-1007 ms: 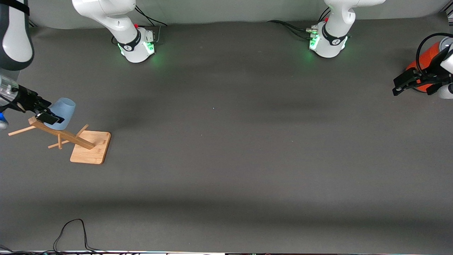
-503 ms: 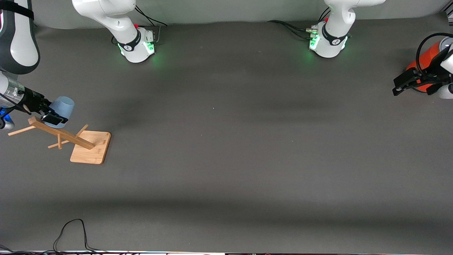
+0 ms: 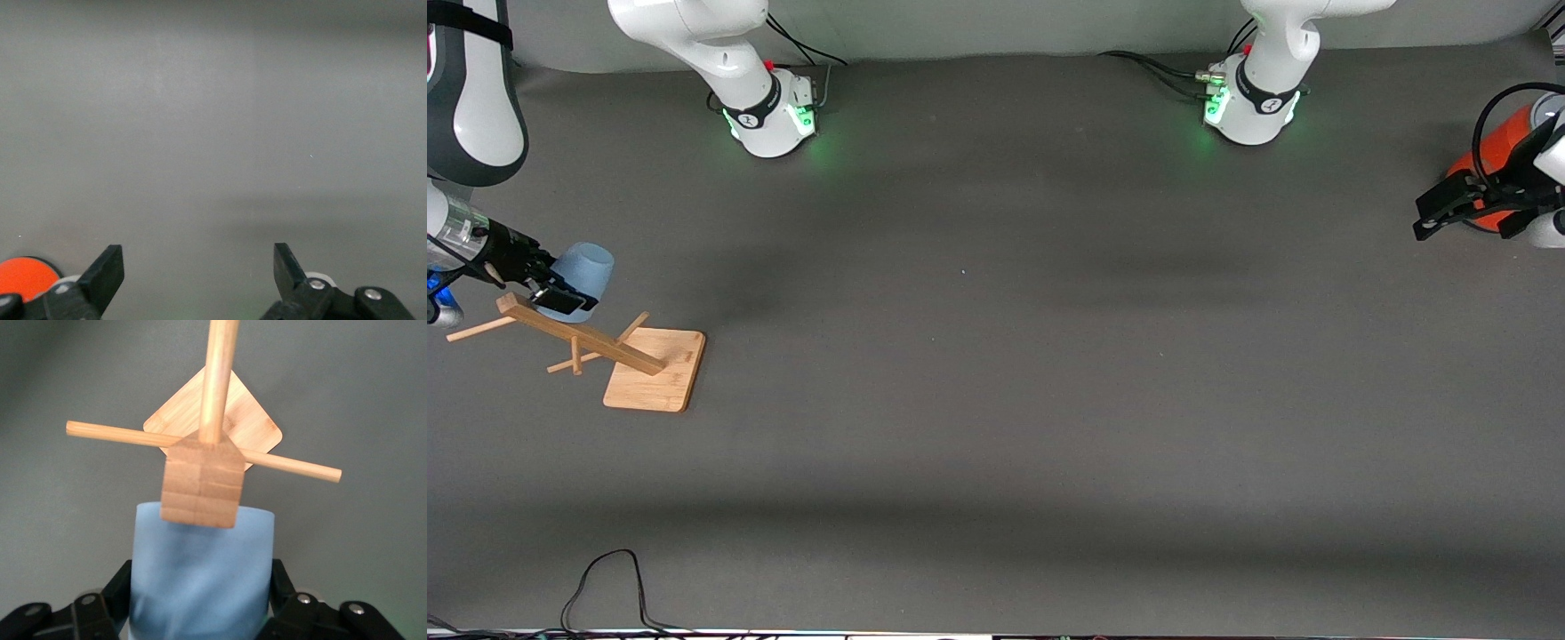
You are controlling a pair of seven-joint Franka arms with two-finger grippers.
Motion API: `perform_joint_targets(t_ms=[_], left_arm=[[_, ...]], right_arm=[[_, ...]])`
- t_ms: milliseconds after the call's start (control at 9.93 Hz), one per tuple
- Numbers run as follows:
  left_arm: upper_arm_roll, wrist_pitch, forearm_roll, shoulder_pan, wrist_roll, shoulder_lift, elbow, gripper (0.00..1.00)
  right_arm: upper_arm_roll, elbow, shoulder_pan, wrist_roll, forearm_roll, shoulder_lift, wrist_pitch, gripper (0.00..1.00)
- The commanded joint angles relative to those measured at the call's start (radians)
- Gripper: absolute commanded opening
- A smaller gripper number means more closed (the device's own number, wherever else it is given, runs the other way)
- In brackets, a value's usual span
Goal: Rotate and upright cup with both arms
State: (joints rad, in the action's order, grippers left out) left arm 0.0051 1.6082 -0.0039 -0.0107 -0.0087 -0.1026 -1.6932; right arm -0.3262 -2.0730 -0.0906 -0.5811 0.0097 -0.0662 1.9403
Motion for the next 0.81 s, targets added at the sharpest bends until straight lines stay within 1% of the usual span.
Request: perform_joint_targets(t_ms=[0, 201, 302, 705], left_arm=[[0.003, -0.011, -0.004, 0.001, -0.004, 0.003, 0.007, 1.0], [0.003, -0.011, -0.004, 0.0, -0.004, 0.003, 0.007, 1.0], [0.003, -0.011, -0.004, 0.001, -0.005, 0.001, 0.007, 1.0], [0.003, -0.011, -0.004, 0.001, -0.005, 0.003, 0.007, 1.0]], right_arm=[[0.001, 0.013, -0.014, -0.016, 0.015, -0.026, -0.007, 0.44], [0.004, 0.042, -0.063, -0.031, 0.015, -0.07, -0.081, 0.44], [0.009, 0.042, -0.078, -0.081, 0.015, -0.105, -0.105, 0.44], [0.01, 0.037, -0.231, -0.297, 0.013, -0.201, -0.202, 0.44]])
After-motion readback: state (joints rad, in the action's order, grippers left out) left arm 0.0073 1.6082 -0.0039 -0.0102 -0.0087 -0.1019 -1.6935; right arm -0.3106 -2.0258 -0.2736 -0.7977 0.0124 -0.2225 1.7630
